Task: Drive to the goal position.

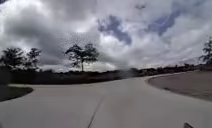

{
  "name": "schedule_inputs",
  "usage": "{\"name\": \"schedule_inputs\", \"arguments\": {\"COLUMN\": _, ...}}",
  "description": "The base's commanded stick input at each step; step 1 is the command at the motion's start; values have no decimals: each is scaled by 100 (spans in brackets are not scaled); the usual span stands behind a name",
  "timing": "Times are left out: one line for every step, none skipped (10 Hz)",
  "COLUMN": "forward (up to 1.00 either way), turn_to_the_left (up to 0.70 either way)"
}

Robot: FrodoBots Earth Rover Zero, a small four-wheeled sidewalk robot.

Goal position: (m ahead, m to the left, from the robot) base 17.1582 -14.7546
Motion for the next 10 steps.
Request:
{"name": "schedule_inputs", "arguments": {"forward": 69, "turn_to_the_left": 0}}
{"name": "schedule_inputs", "arguments": {"forward": 69, "turn_to_the_left": -10}}
{"name": "schedule_inputs", "arguments": {"forward": 69, "turn_to_the_left": -11}}
{"name": "schedule_inputs", "arguments": {"forward": 69, "turn_to_the_left": -11}}
{"name": "schedule_inputs", "arguments": {"forward": 69, "turn_to_the_left": -11}}
{"name": "schedule_inputs", "arguments": {"forward": 69, "turn_to_the_left": -11}}
{"name": "schedule_inputs", "arguments": {"forward": 69, "turn_to_the_left": -11}}
{"name": "schedule_inputs", "arguments": {"forward": 69, "turn_to_the_left": -11}}
{"name": "schedule_inputs", "arguments": {"forward": 69, "turn_to_the_left": -11}}
{"name": "schedule_inputs", "arguments": {"forward": 69, "turn_to_the_left": -11}}
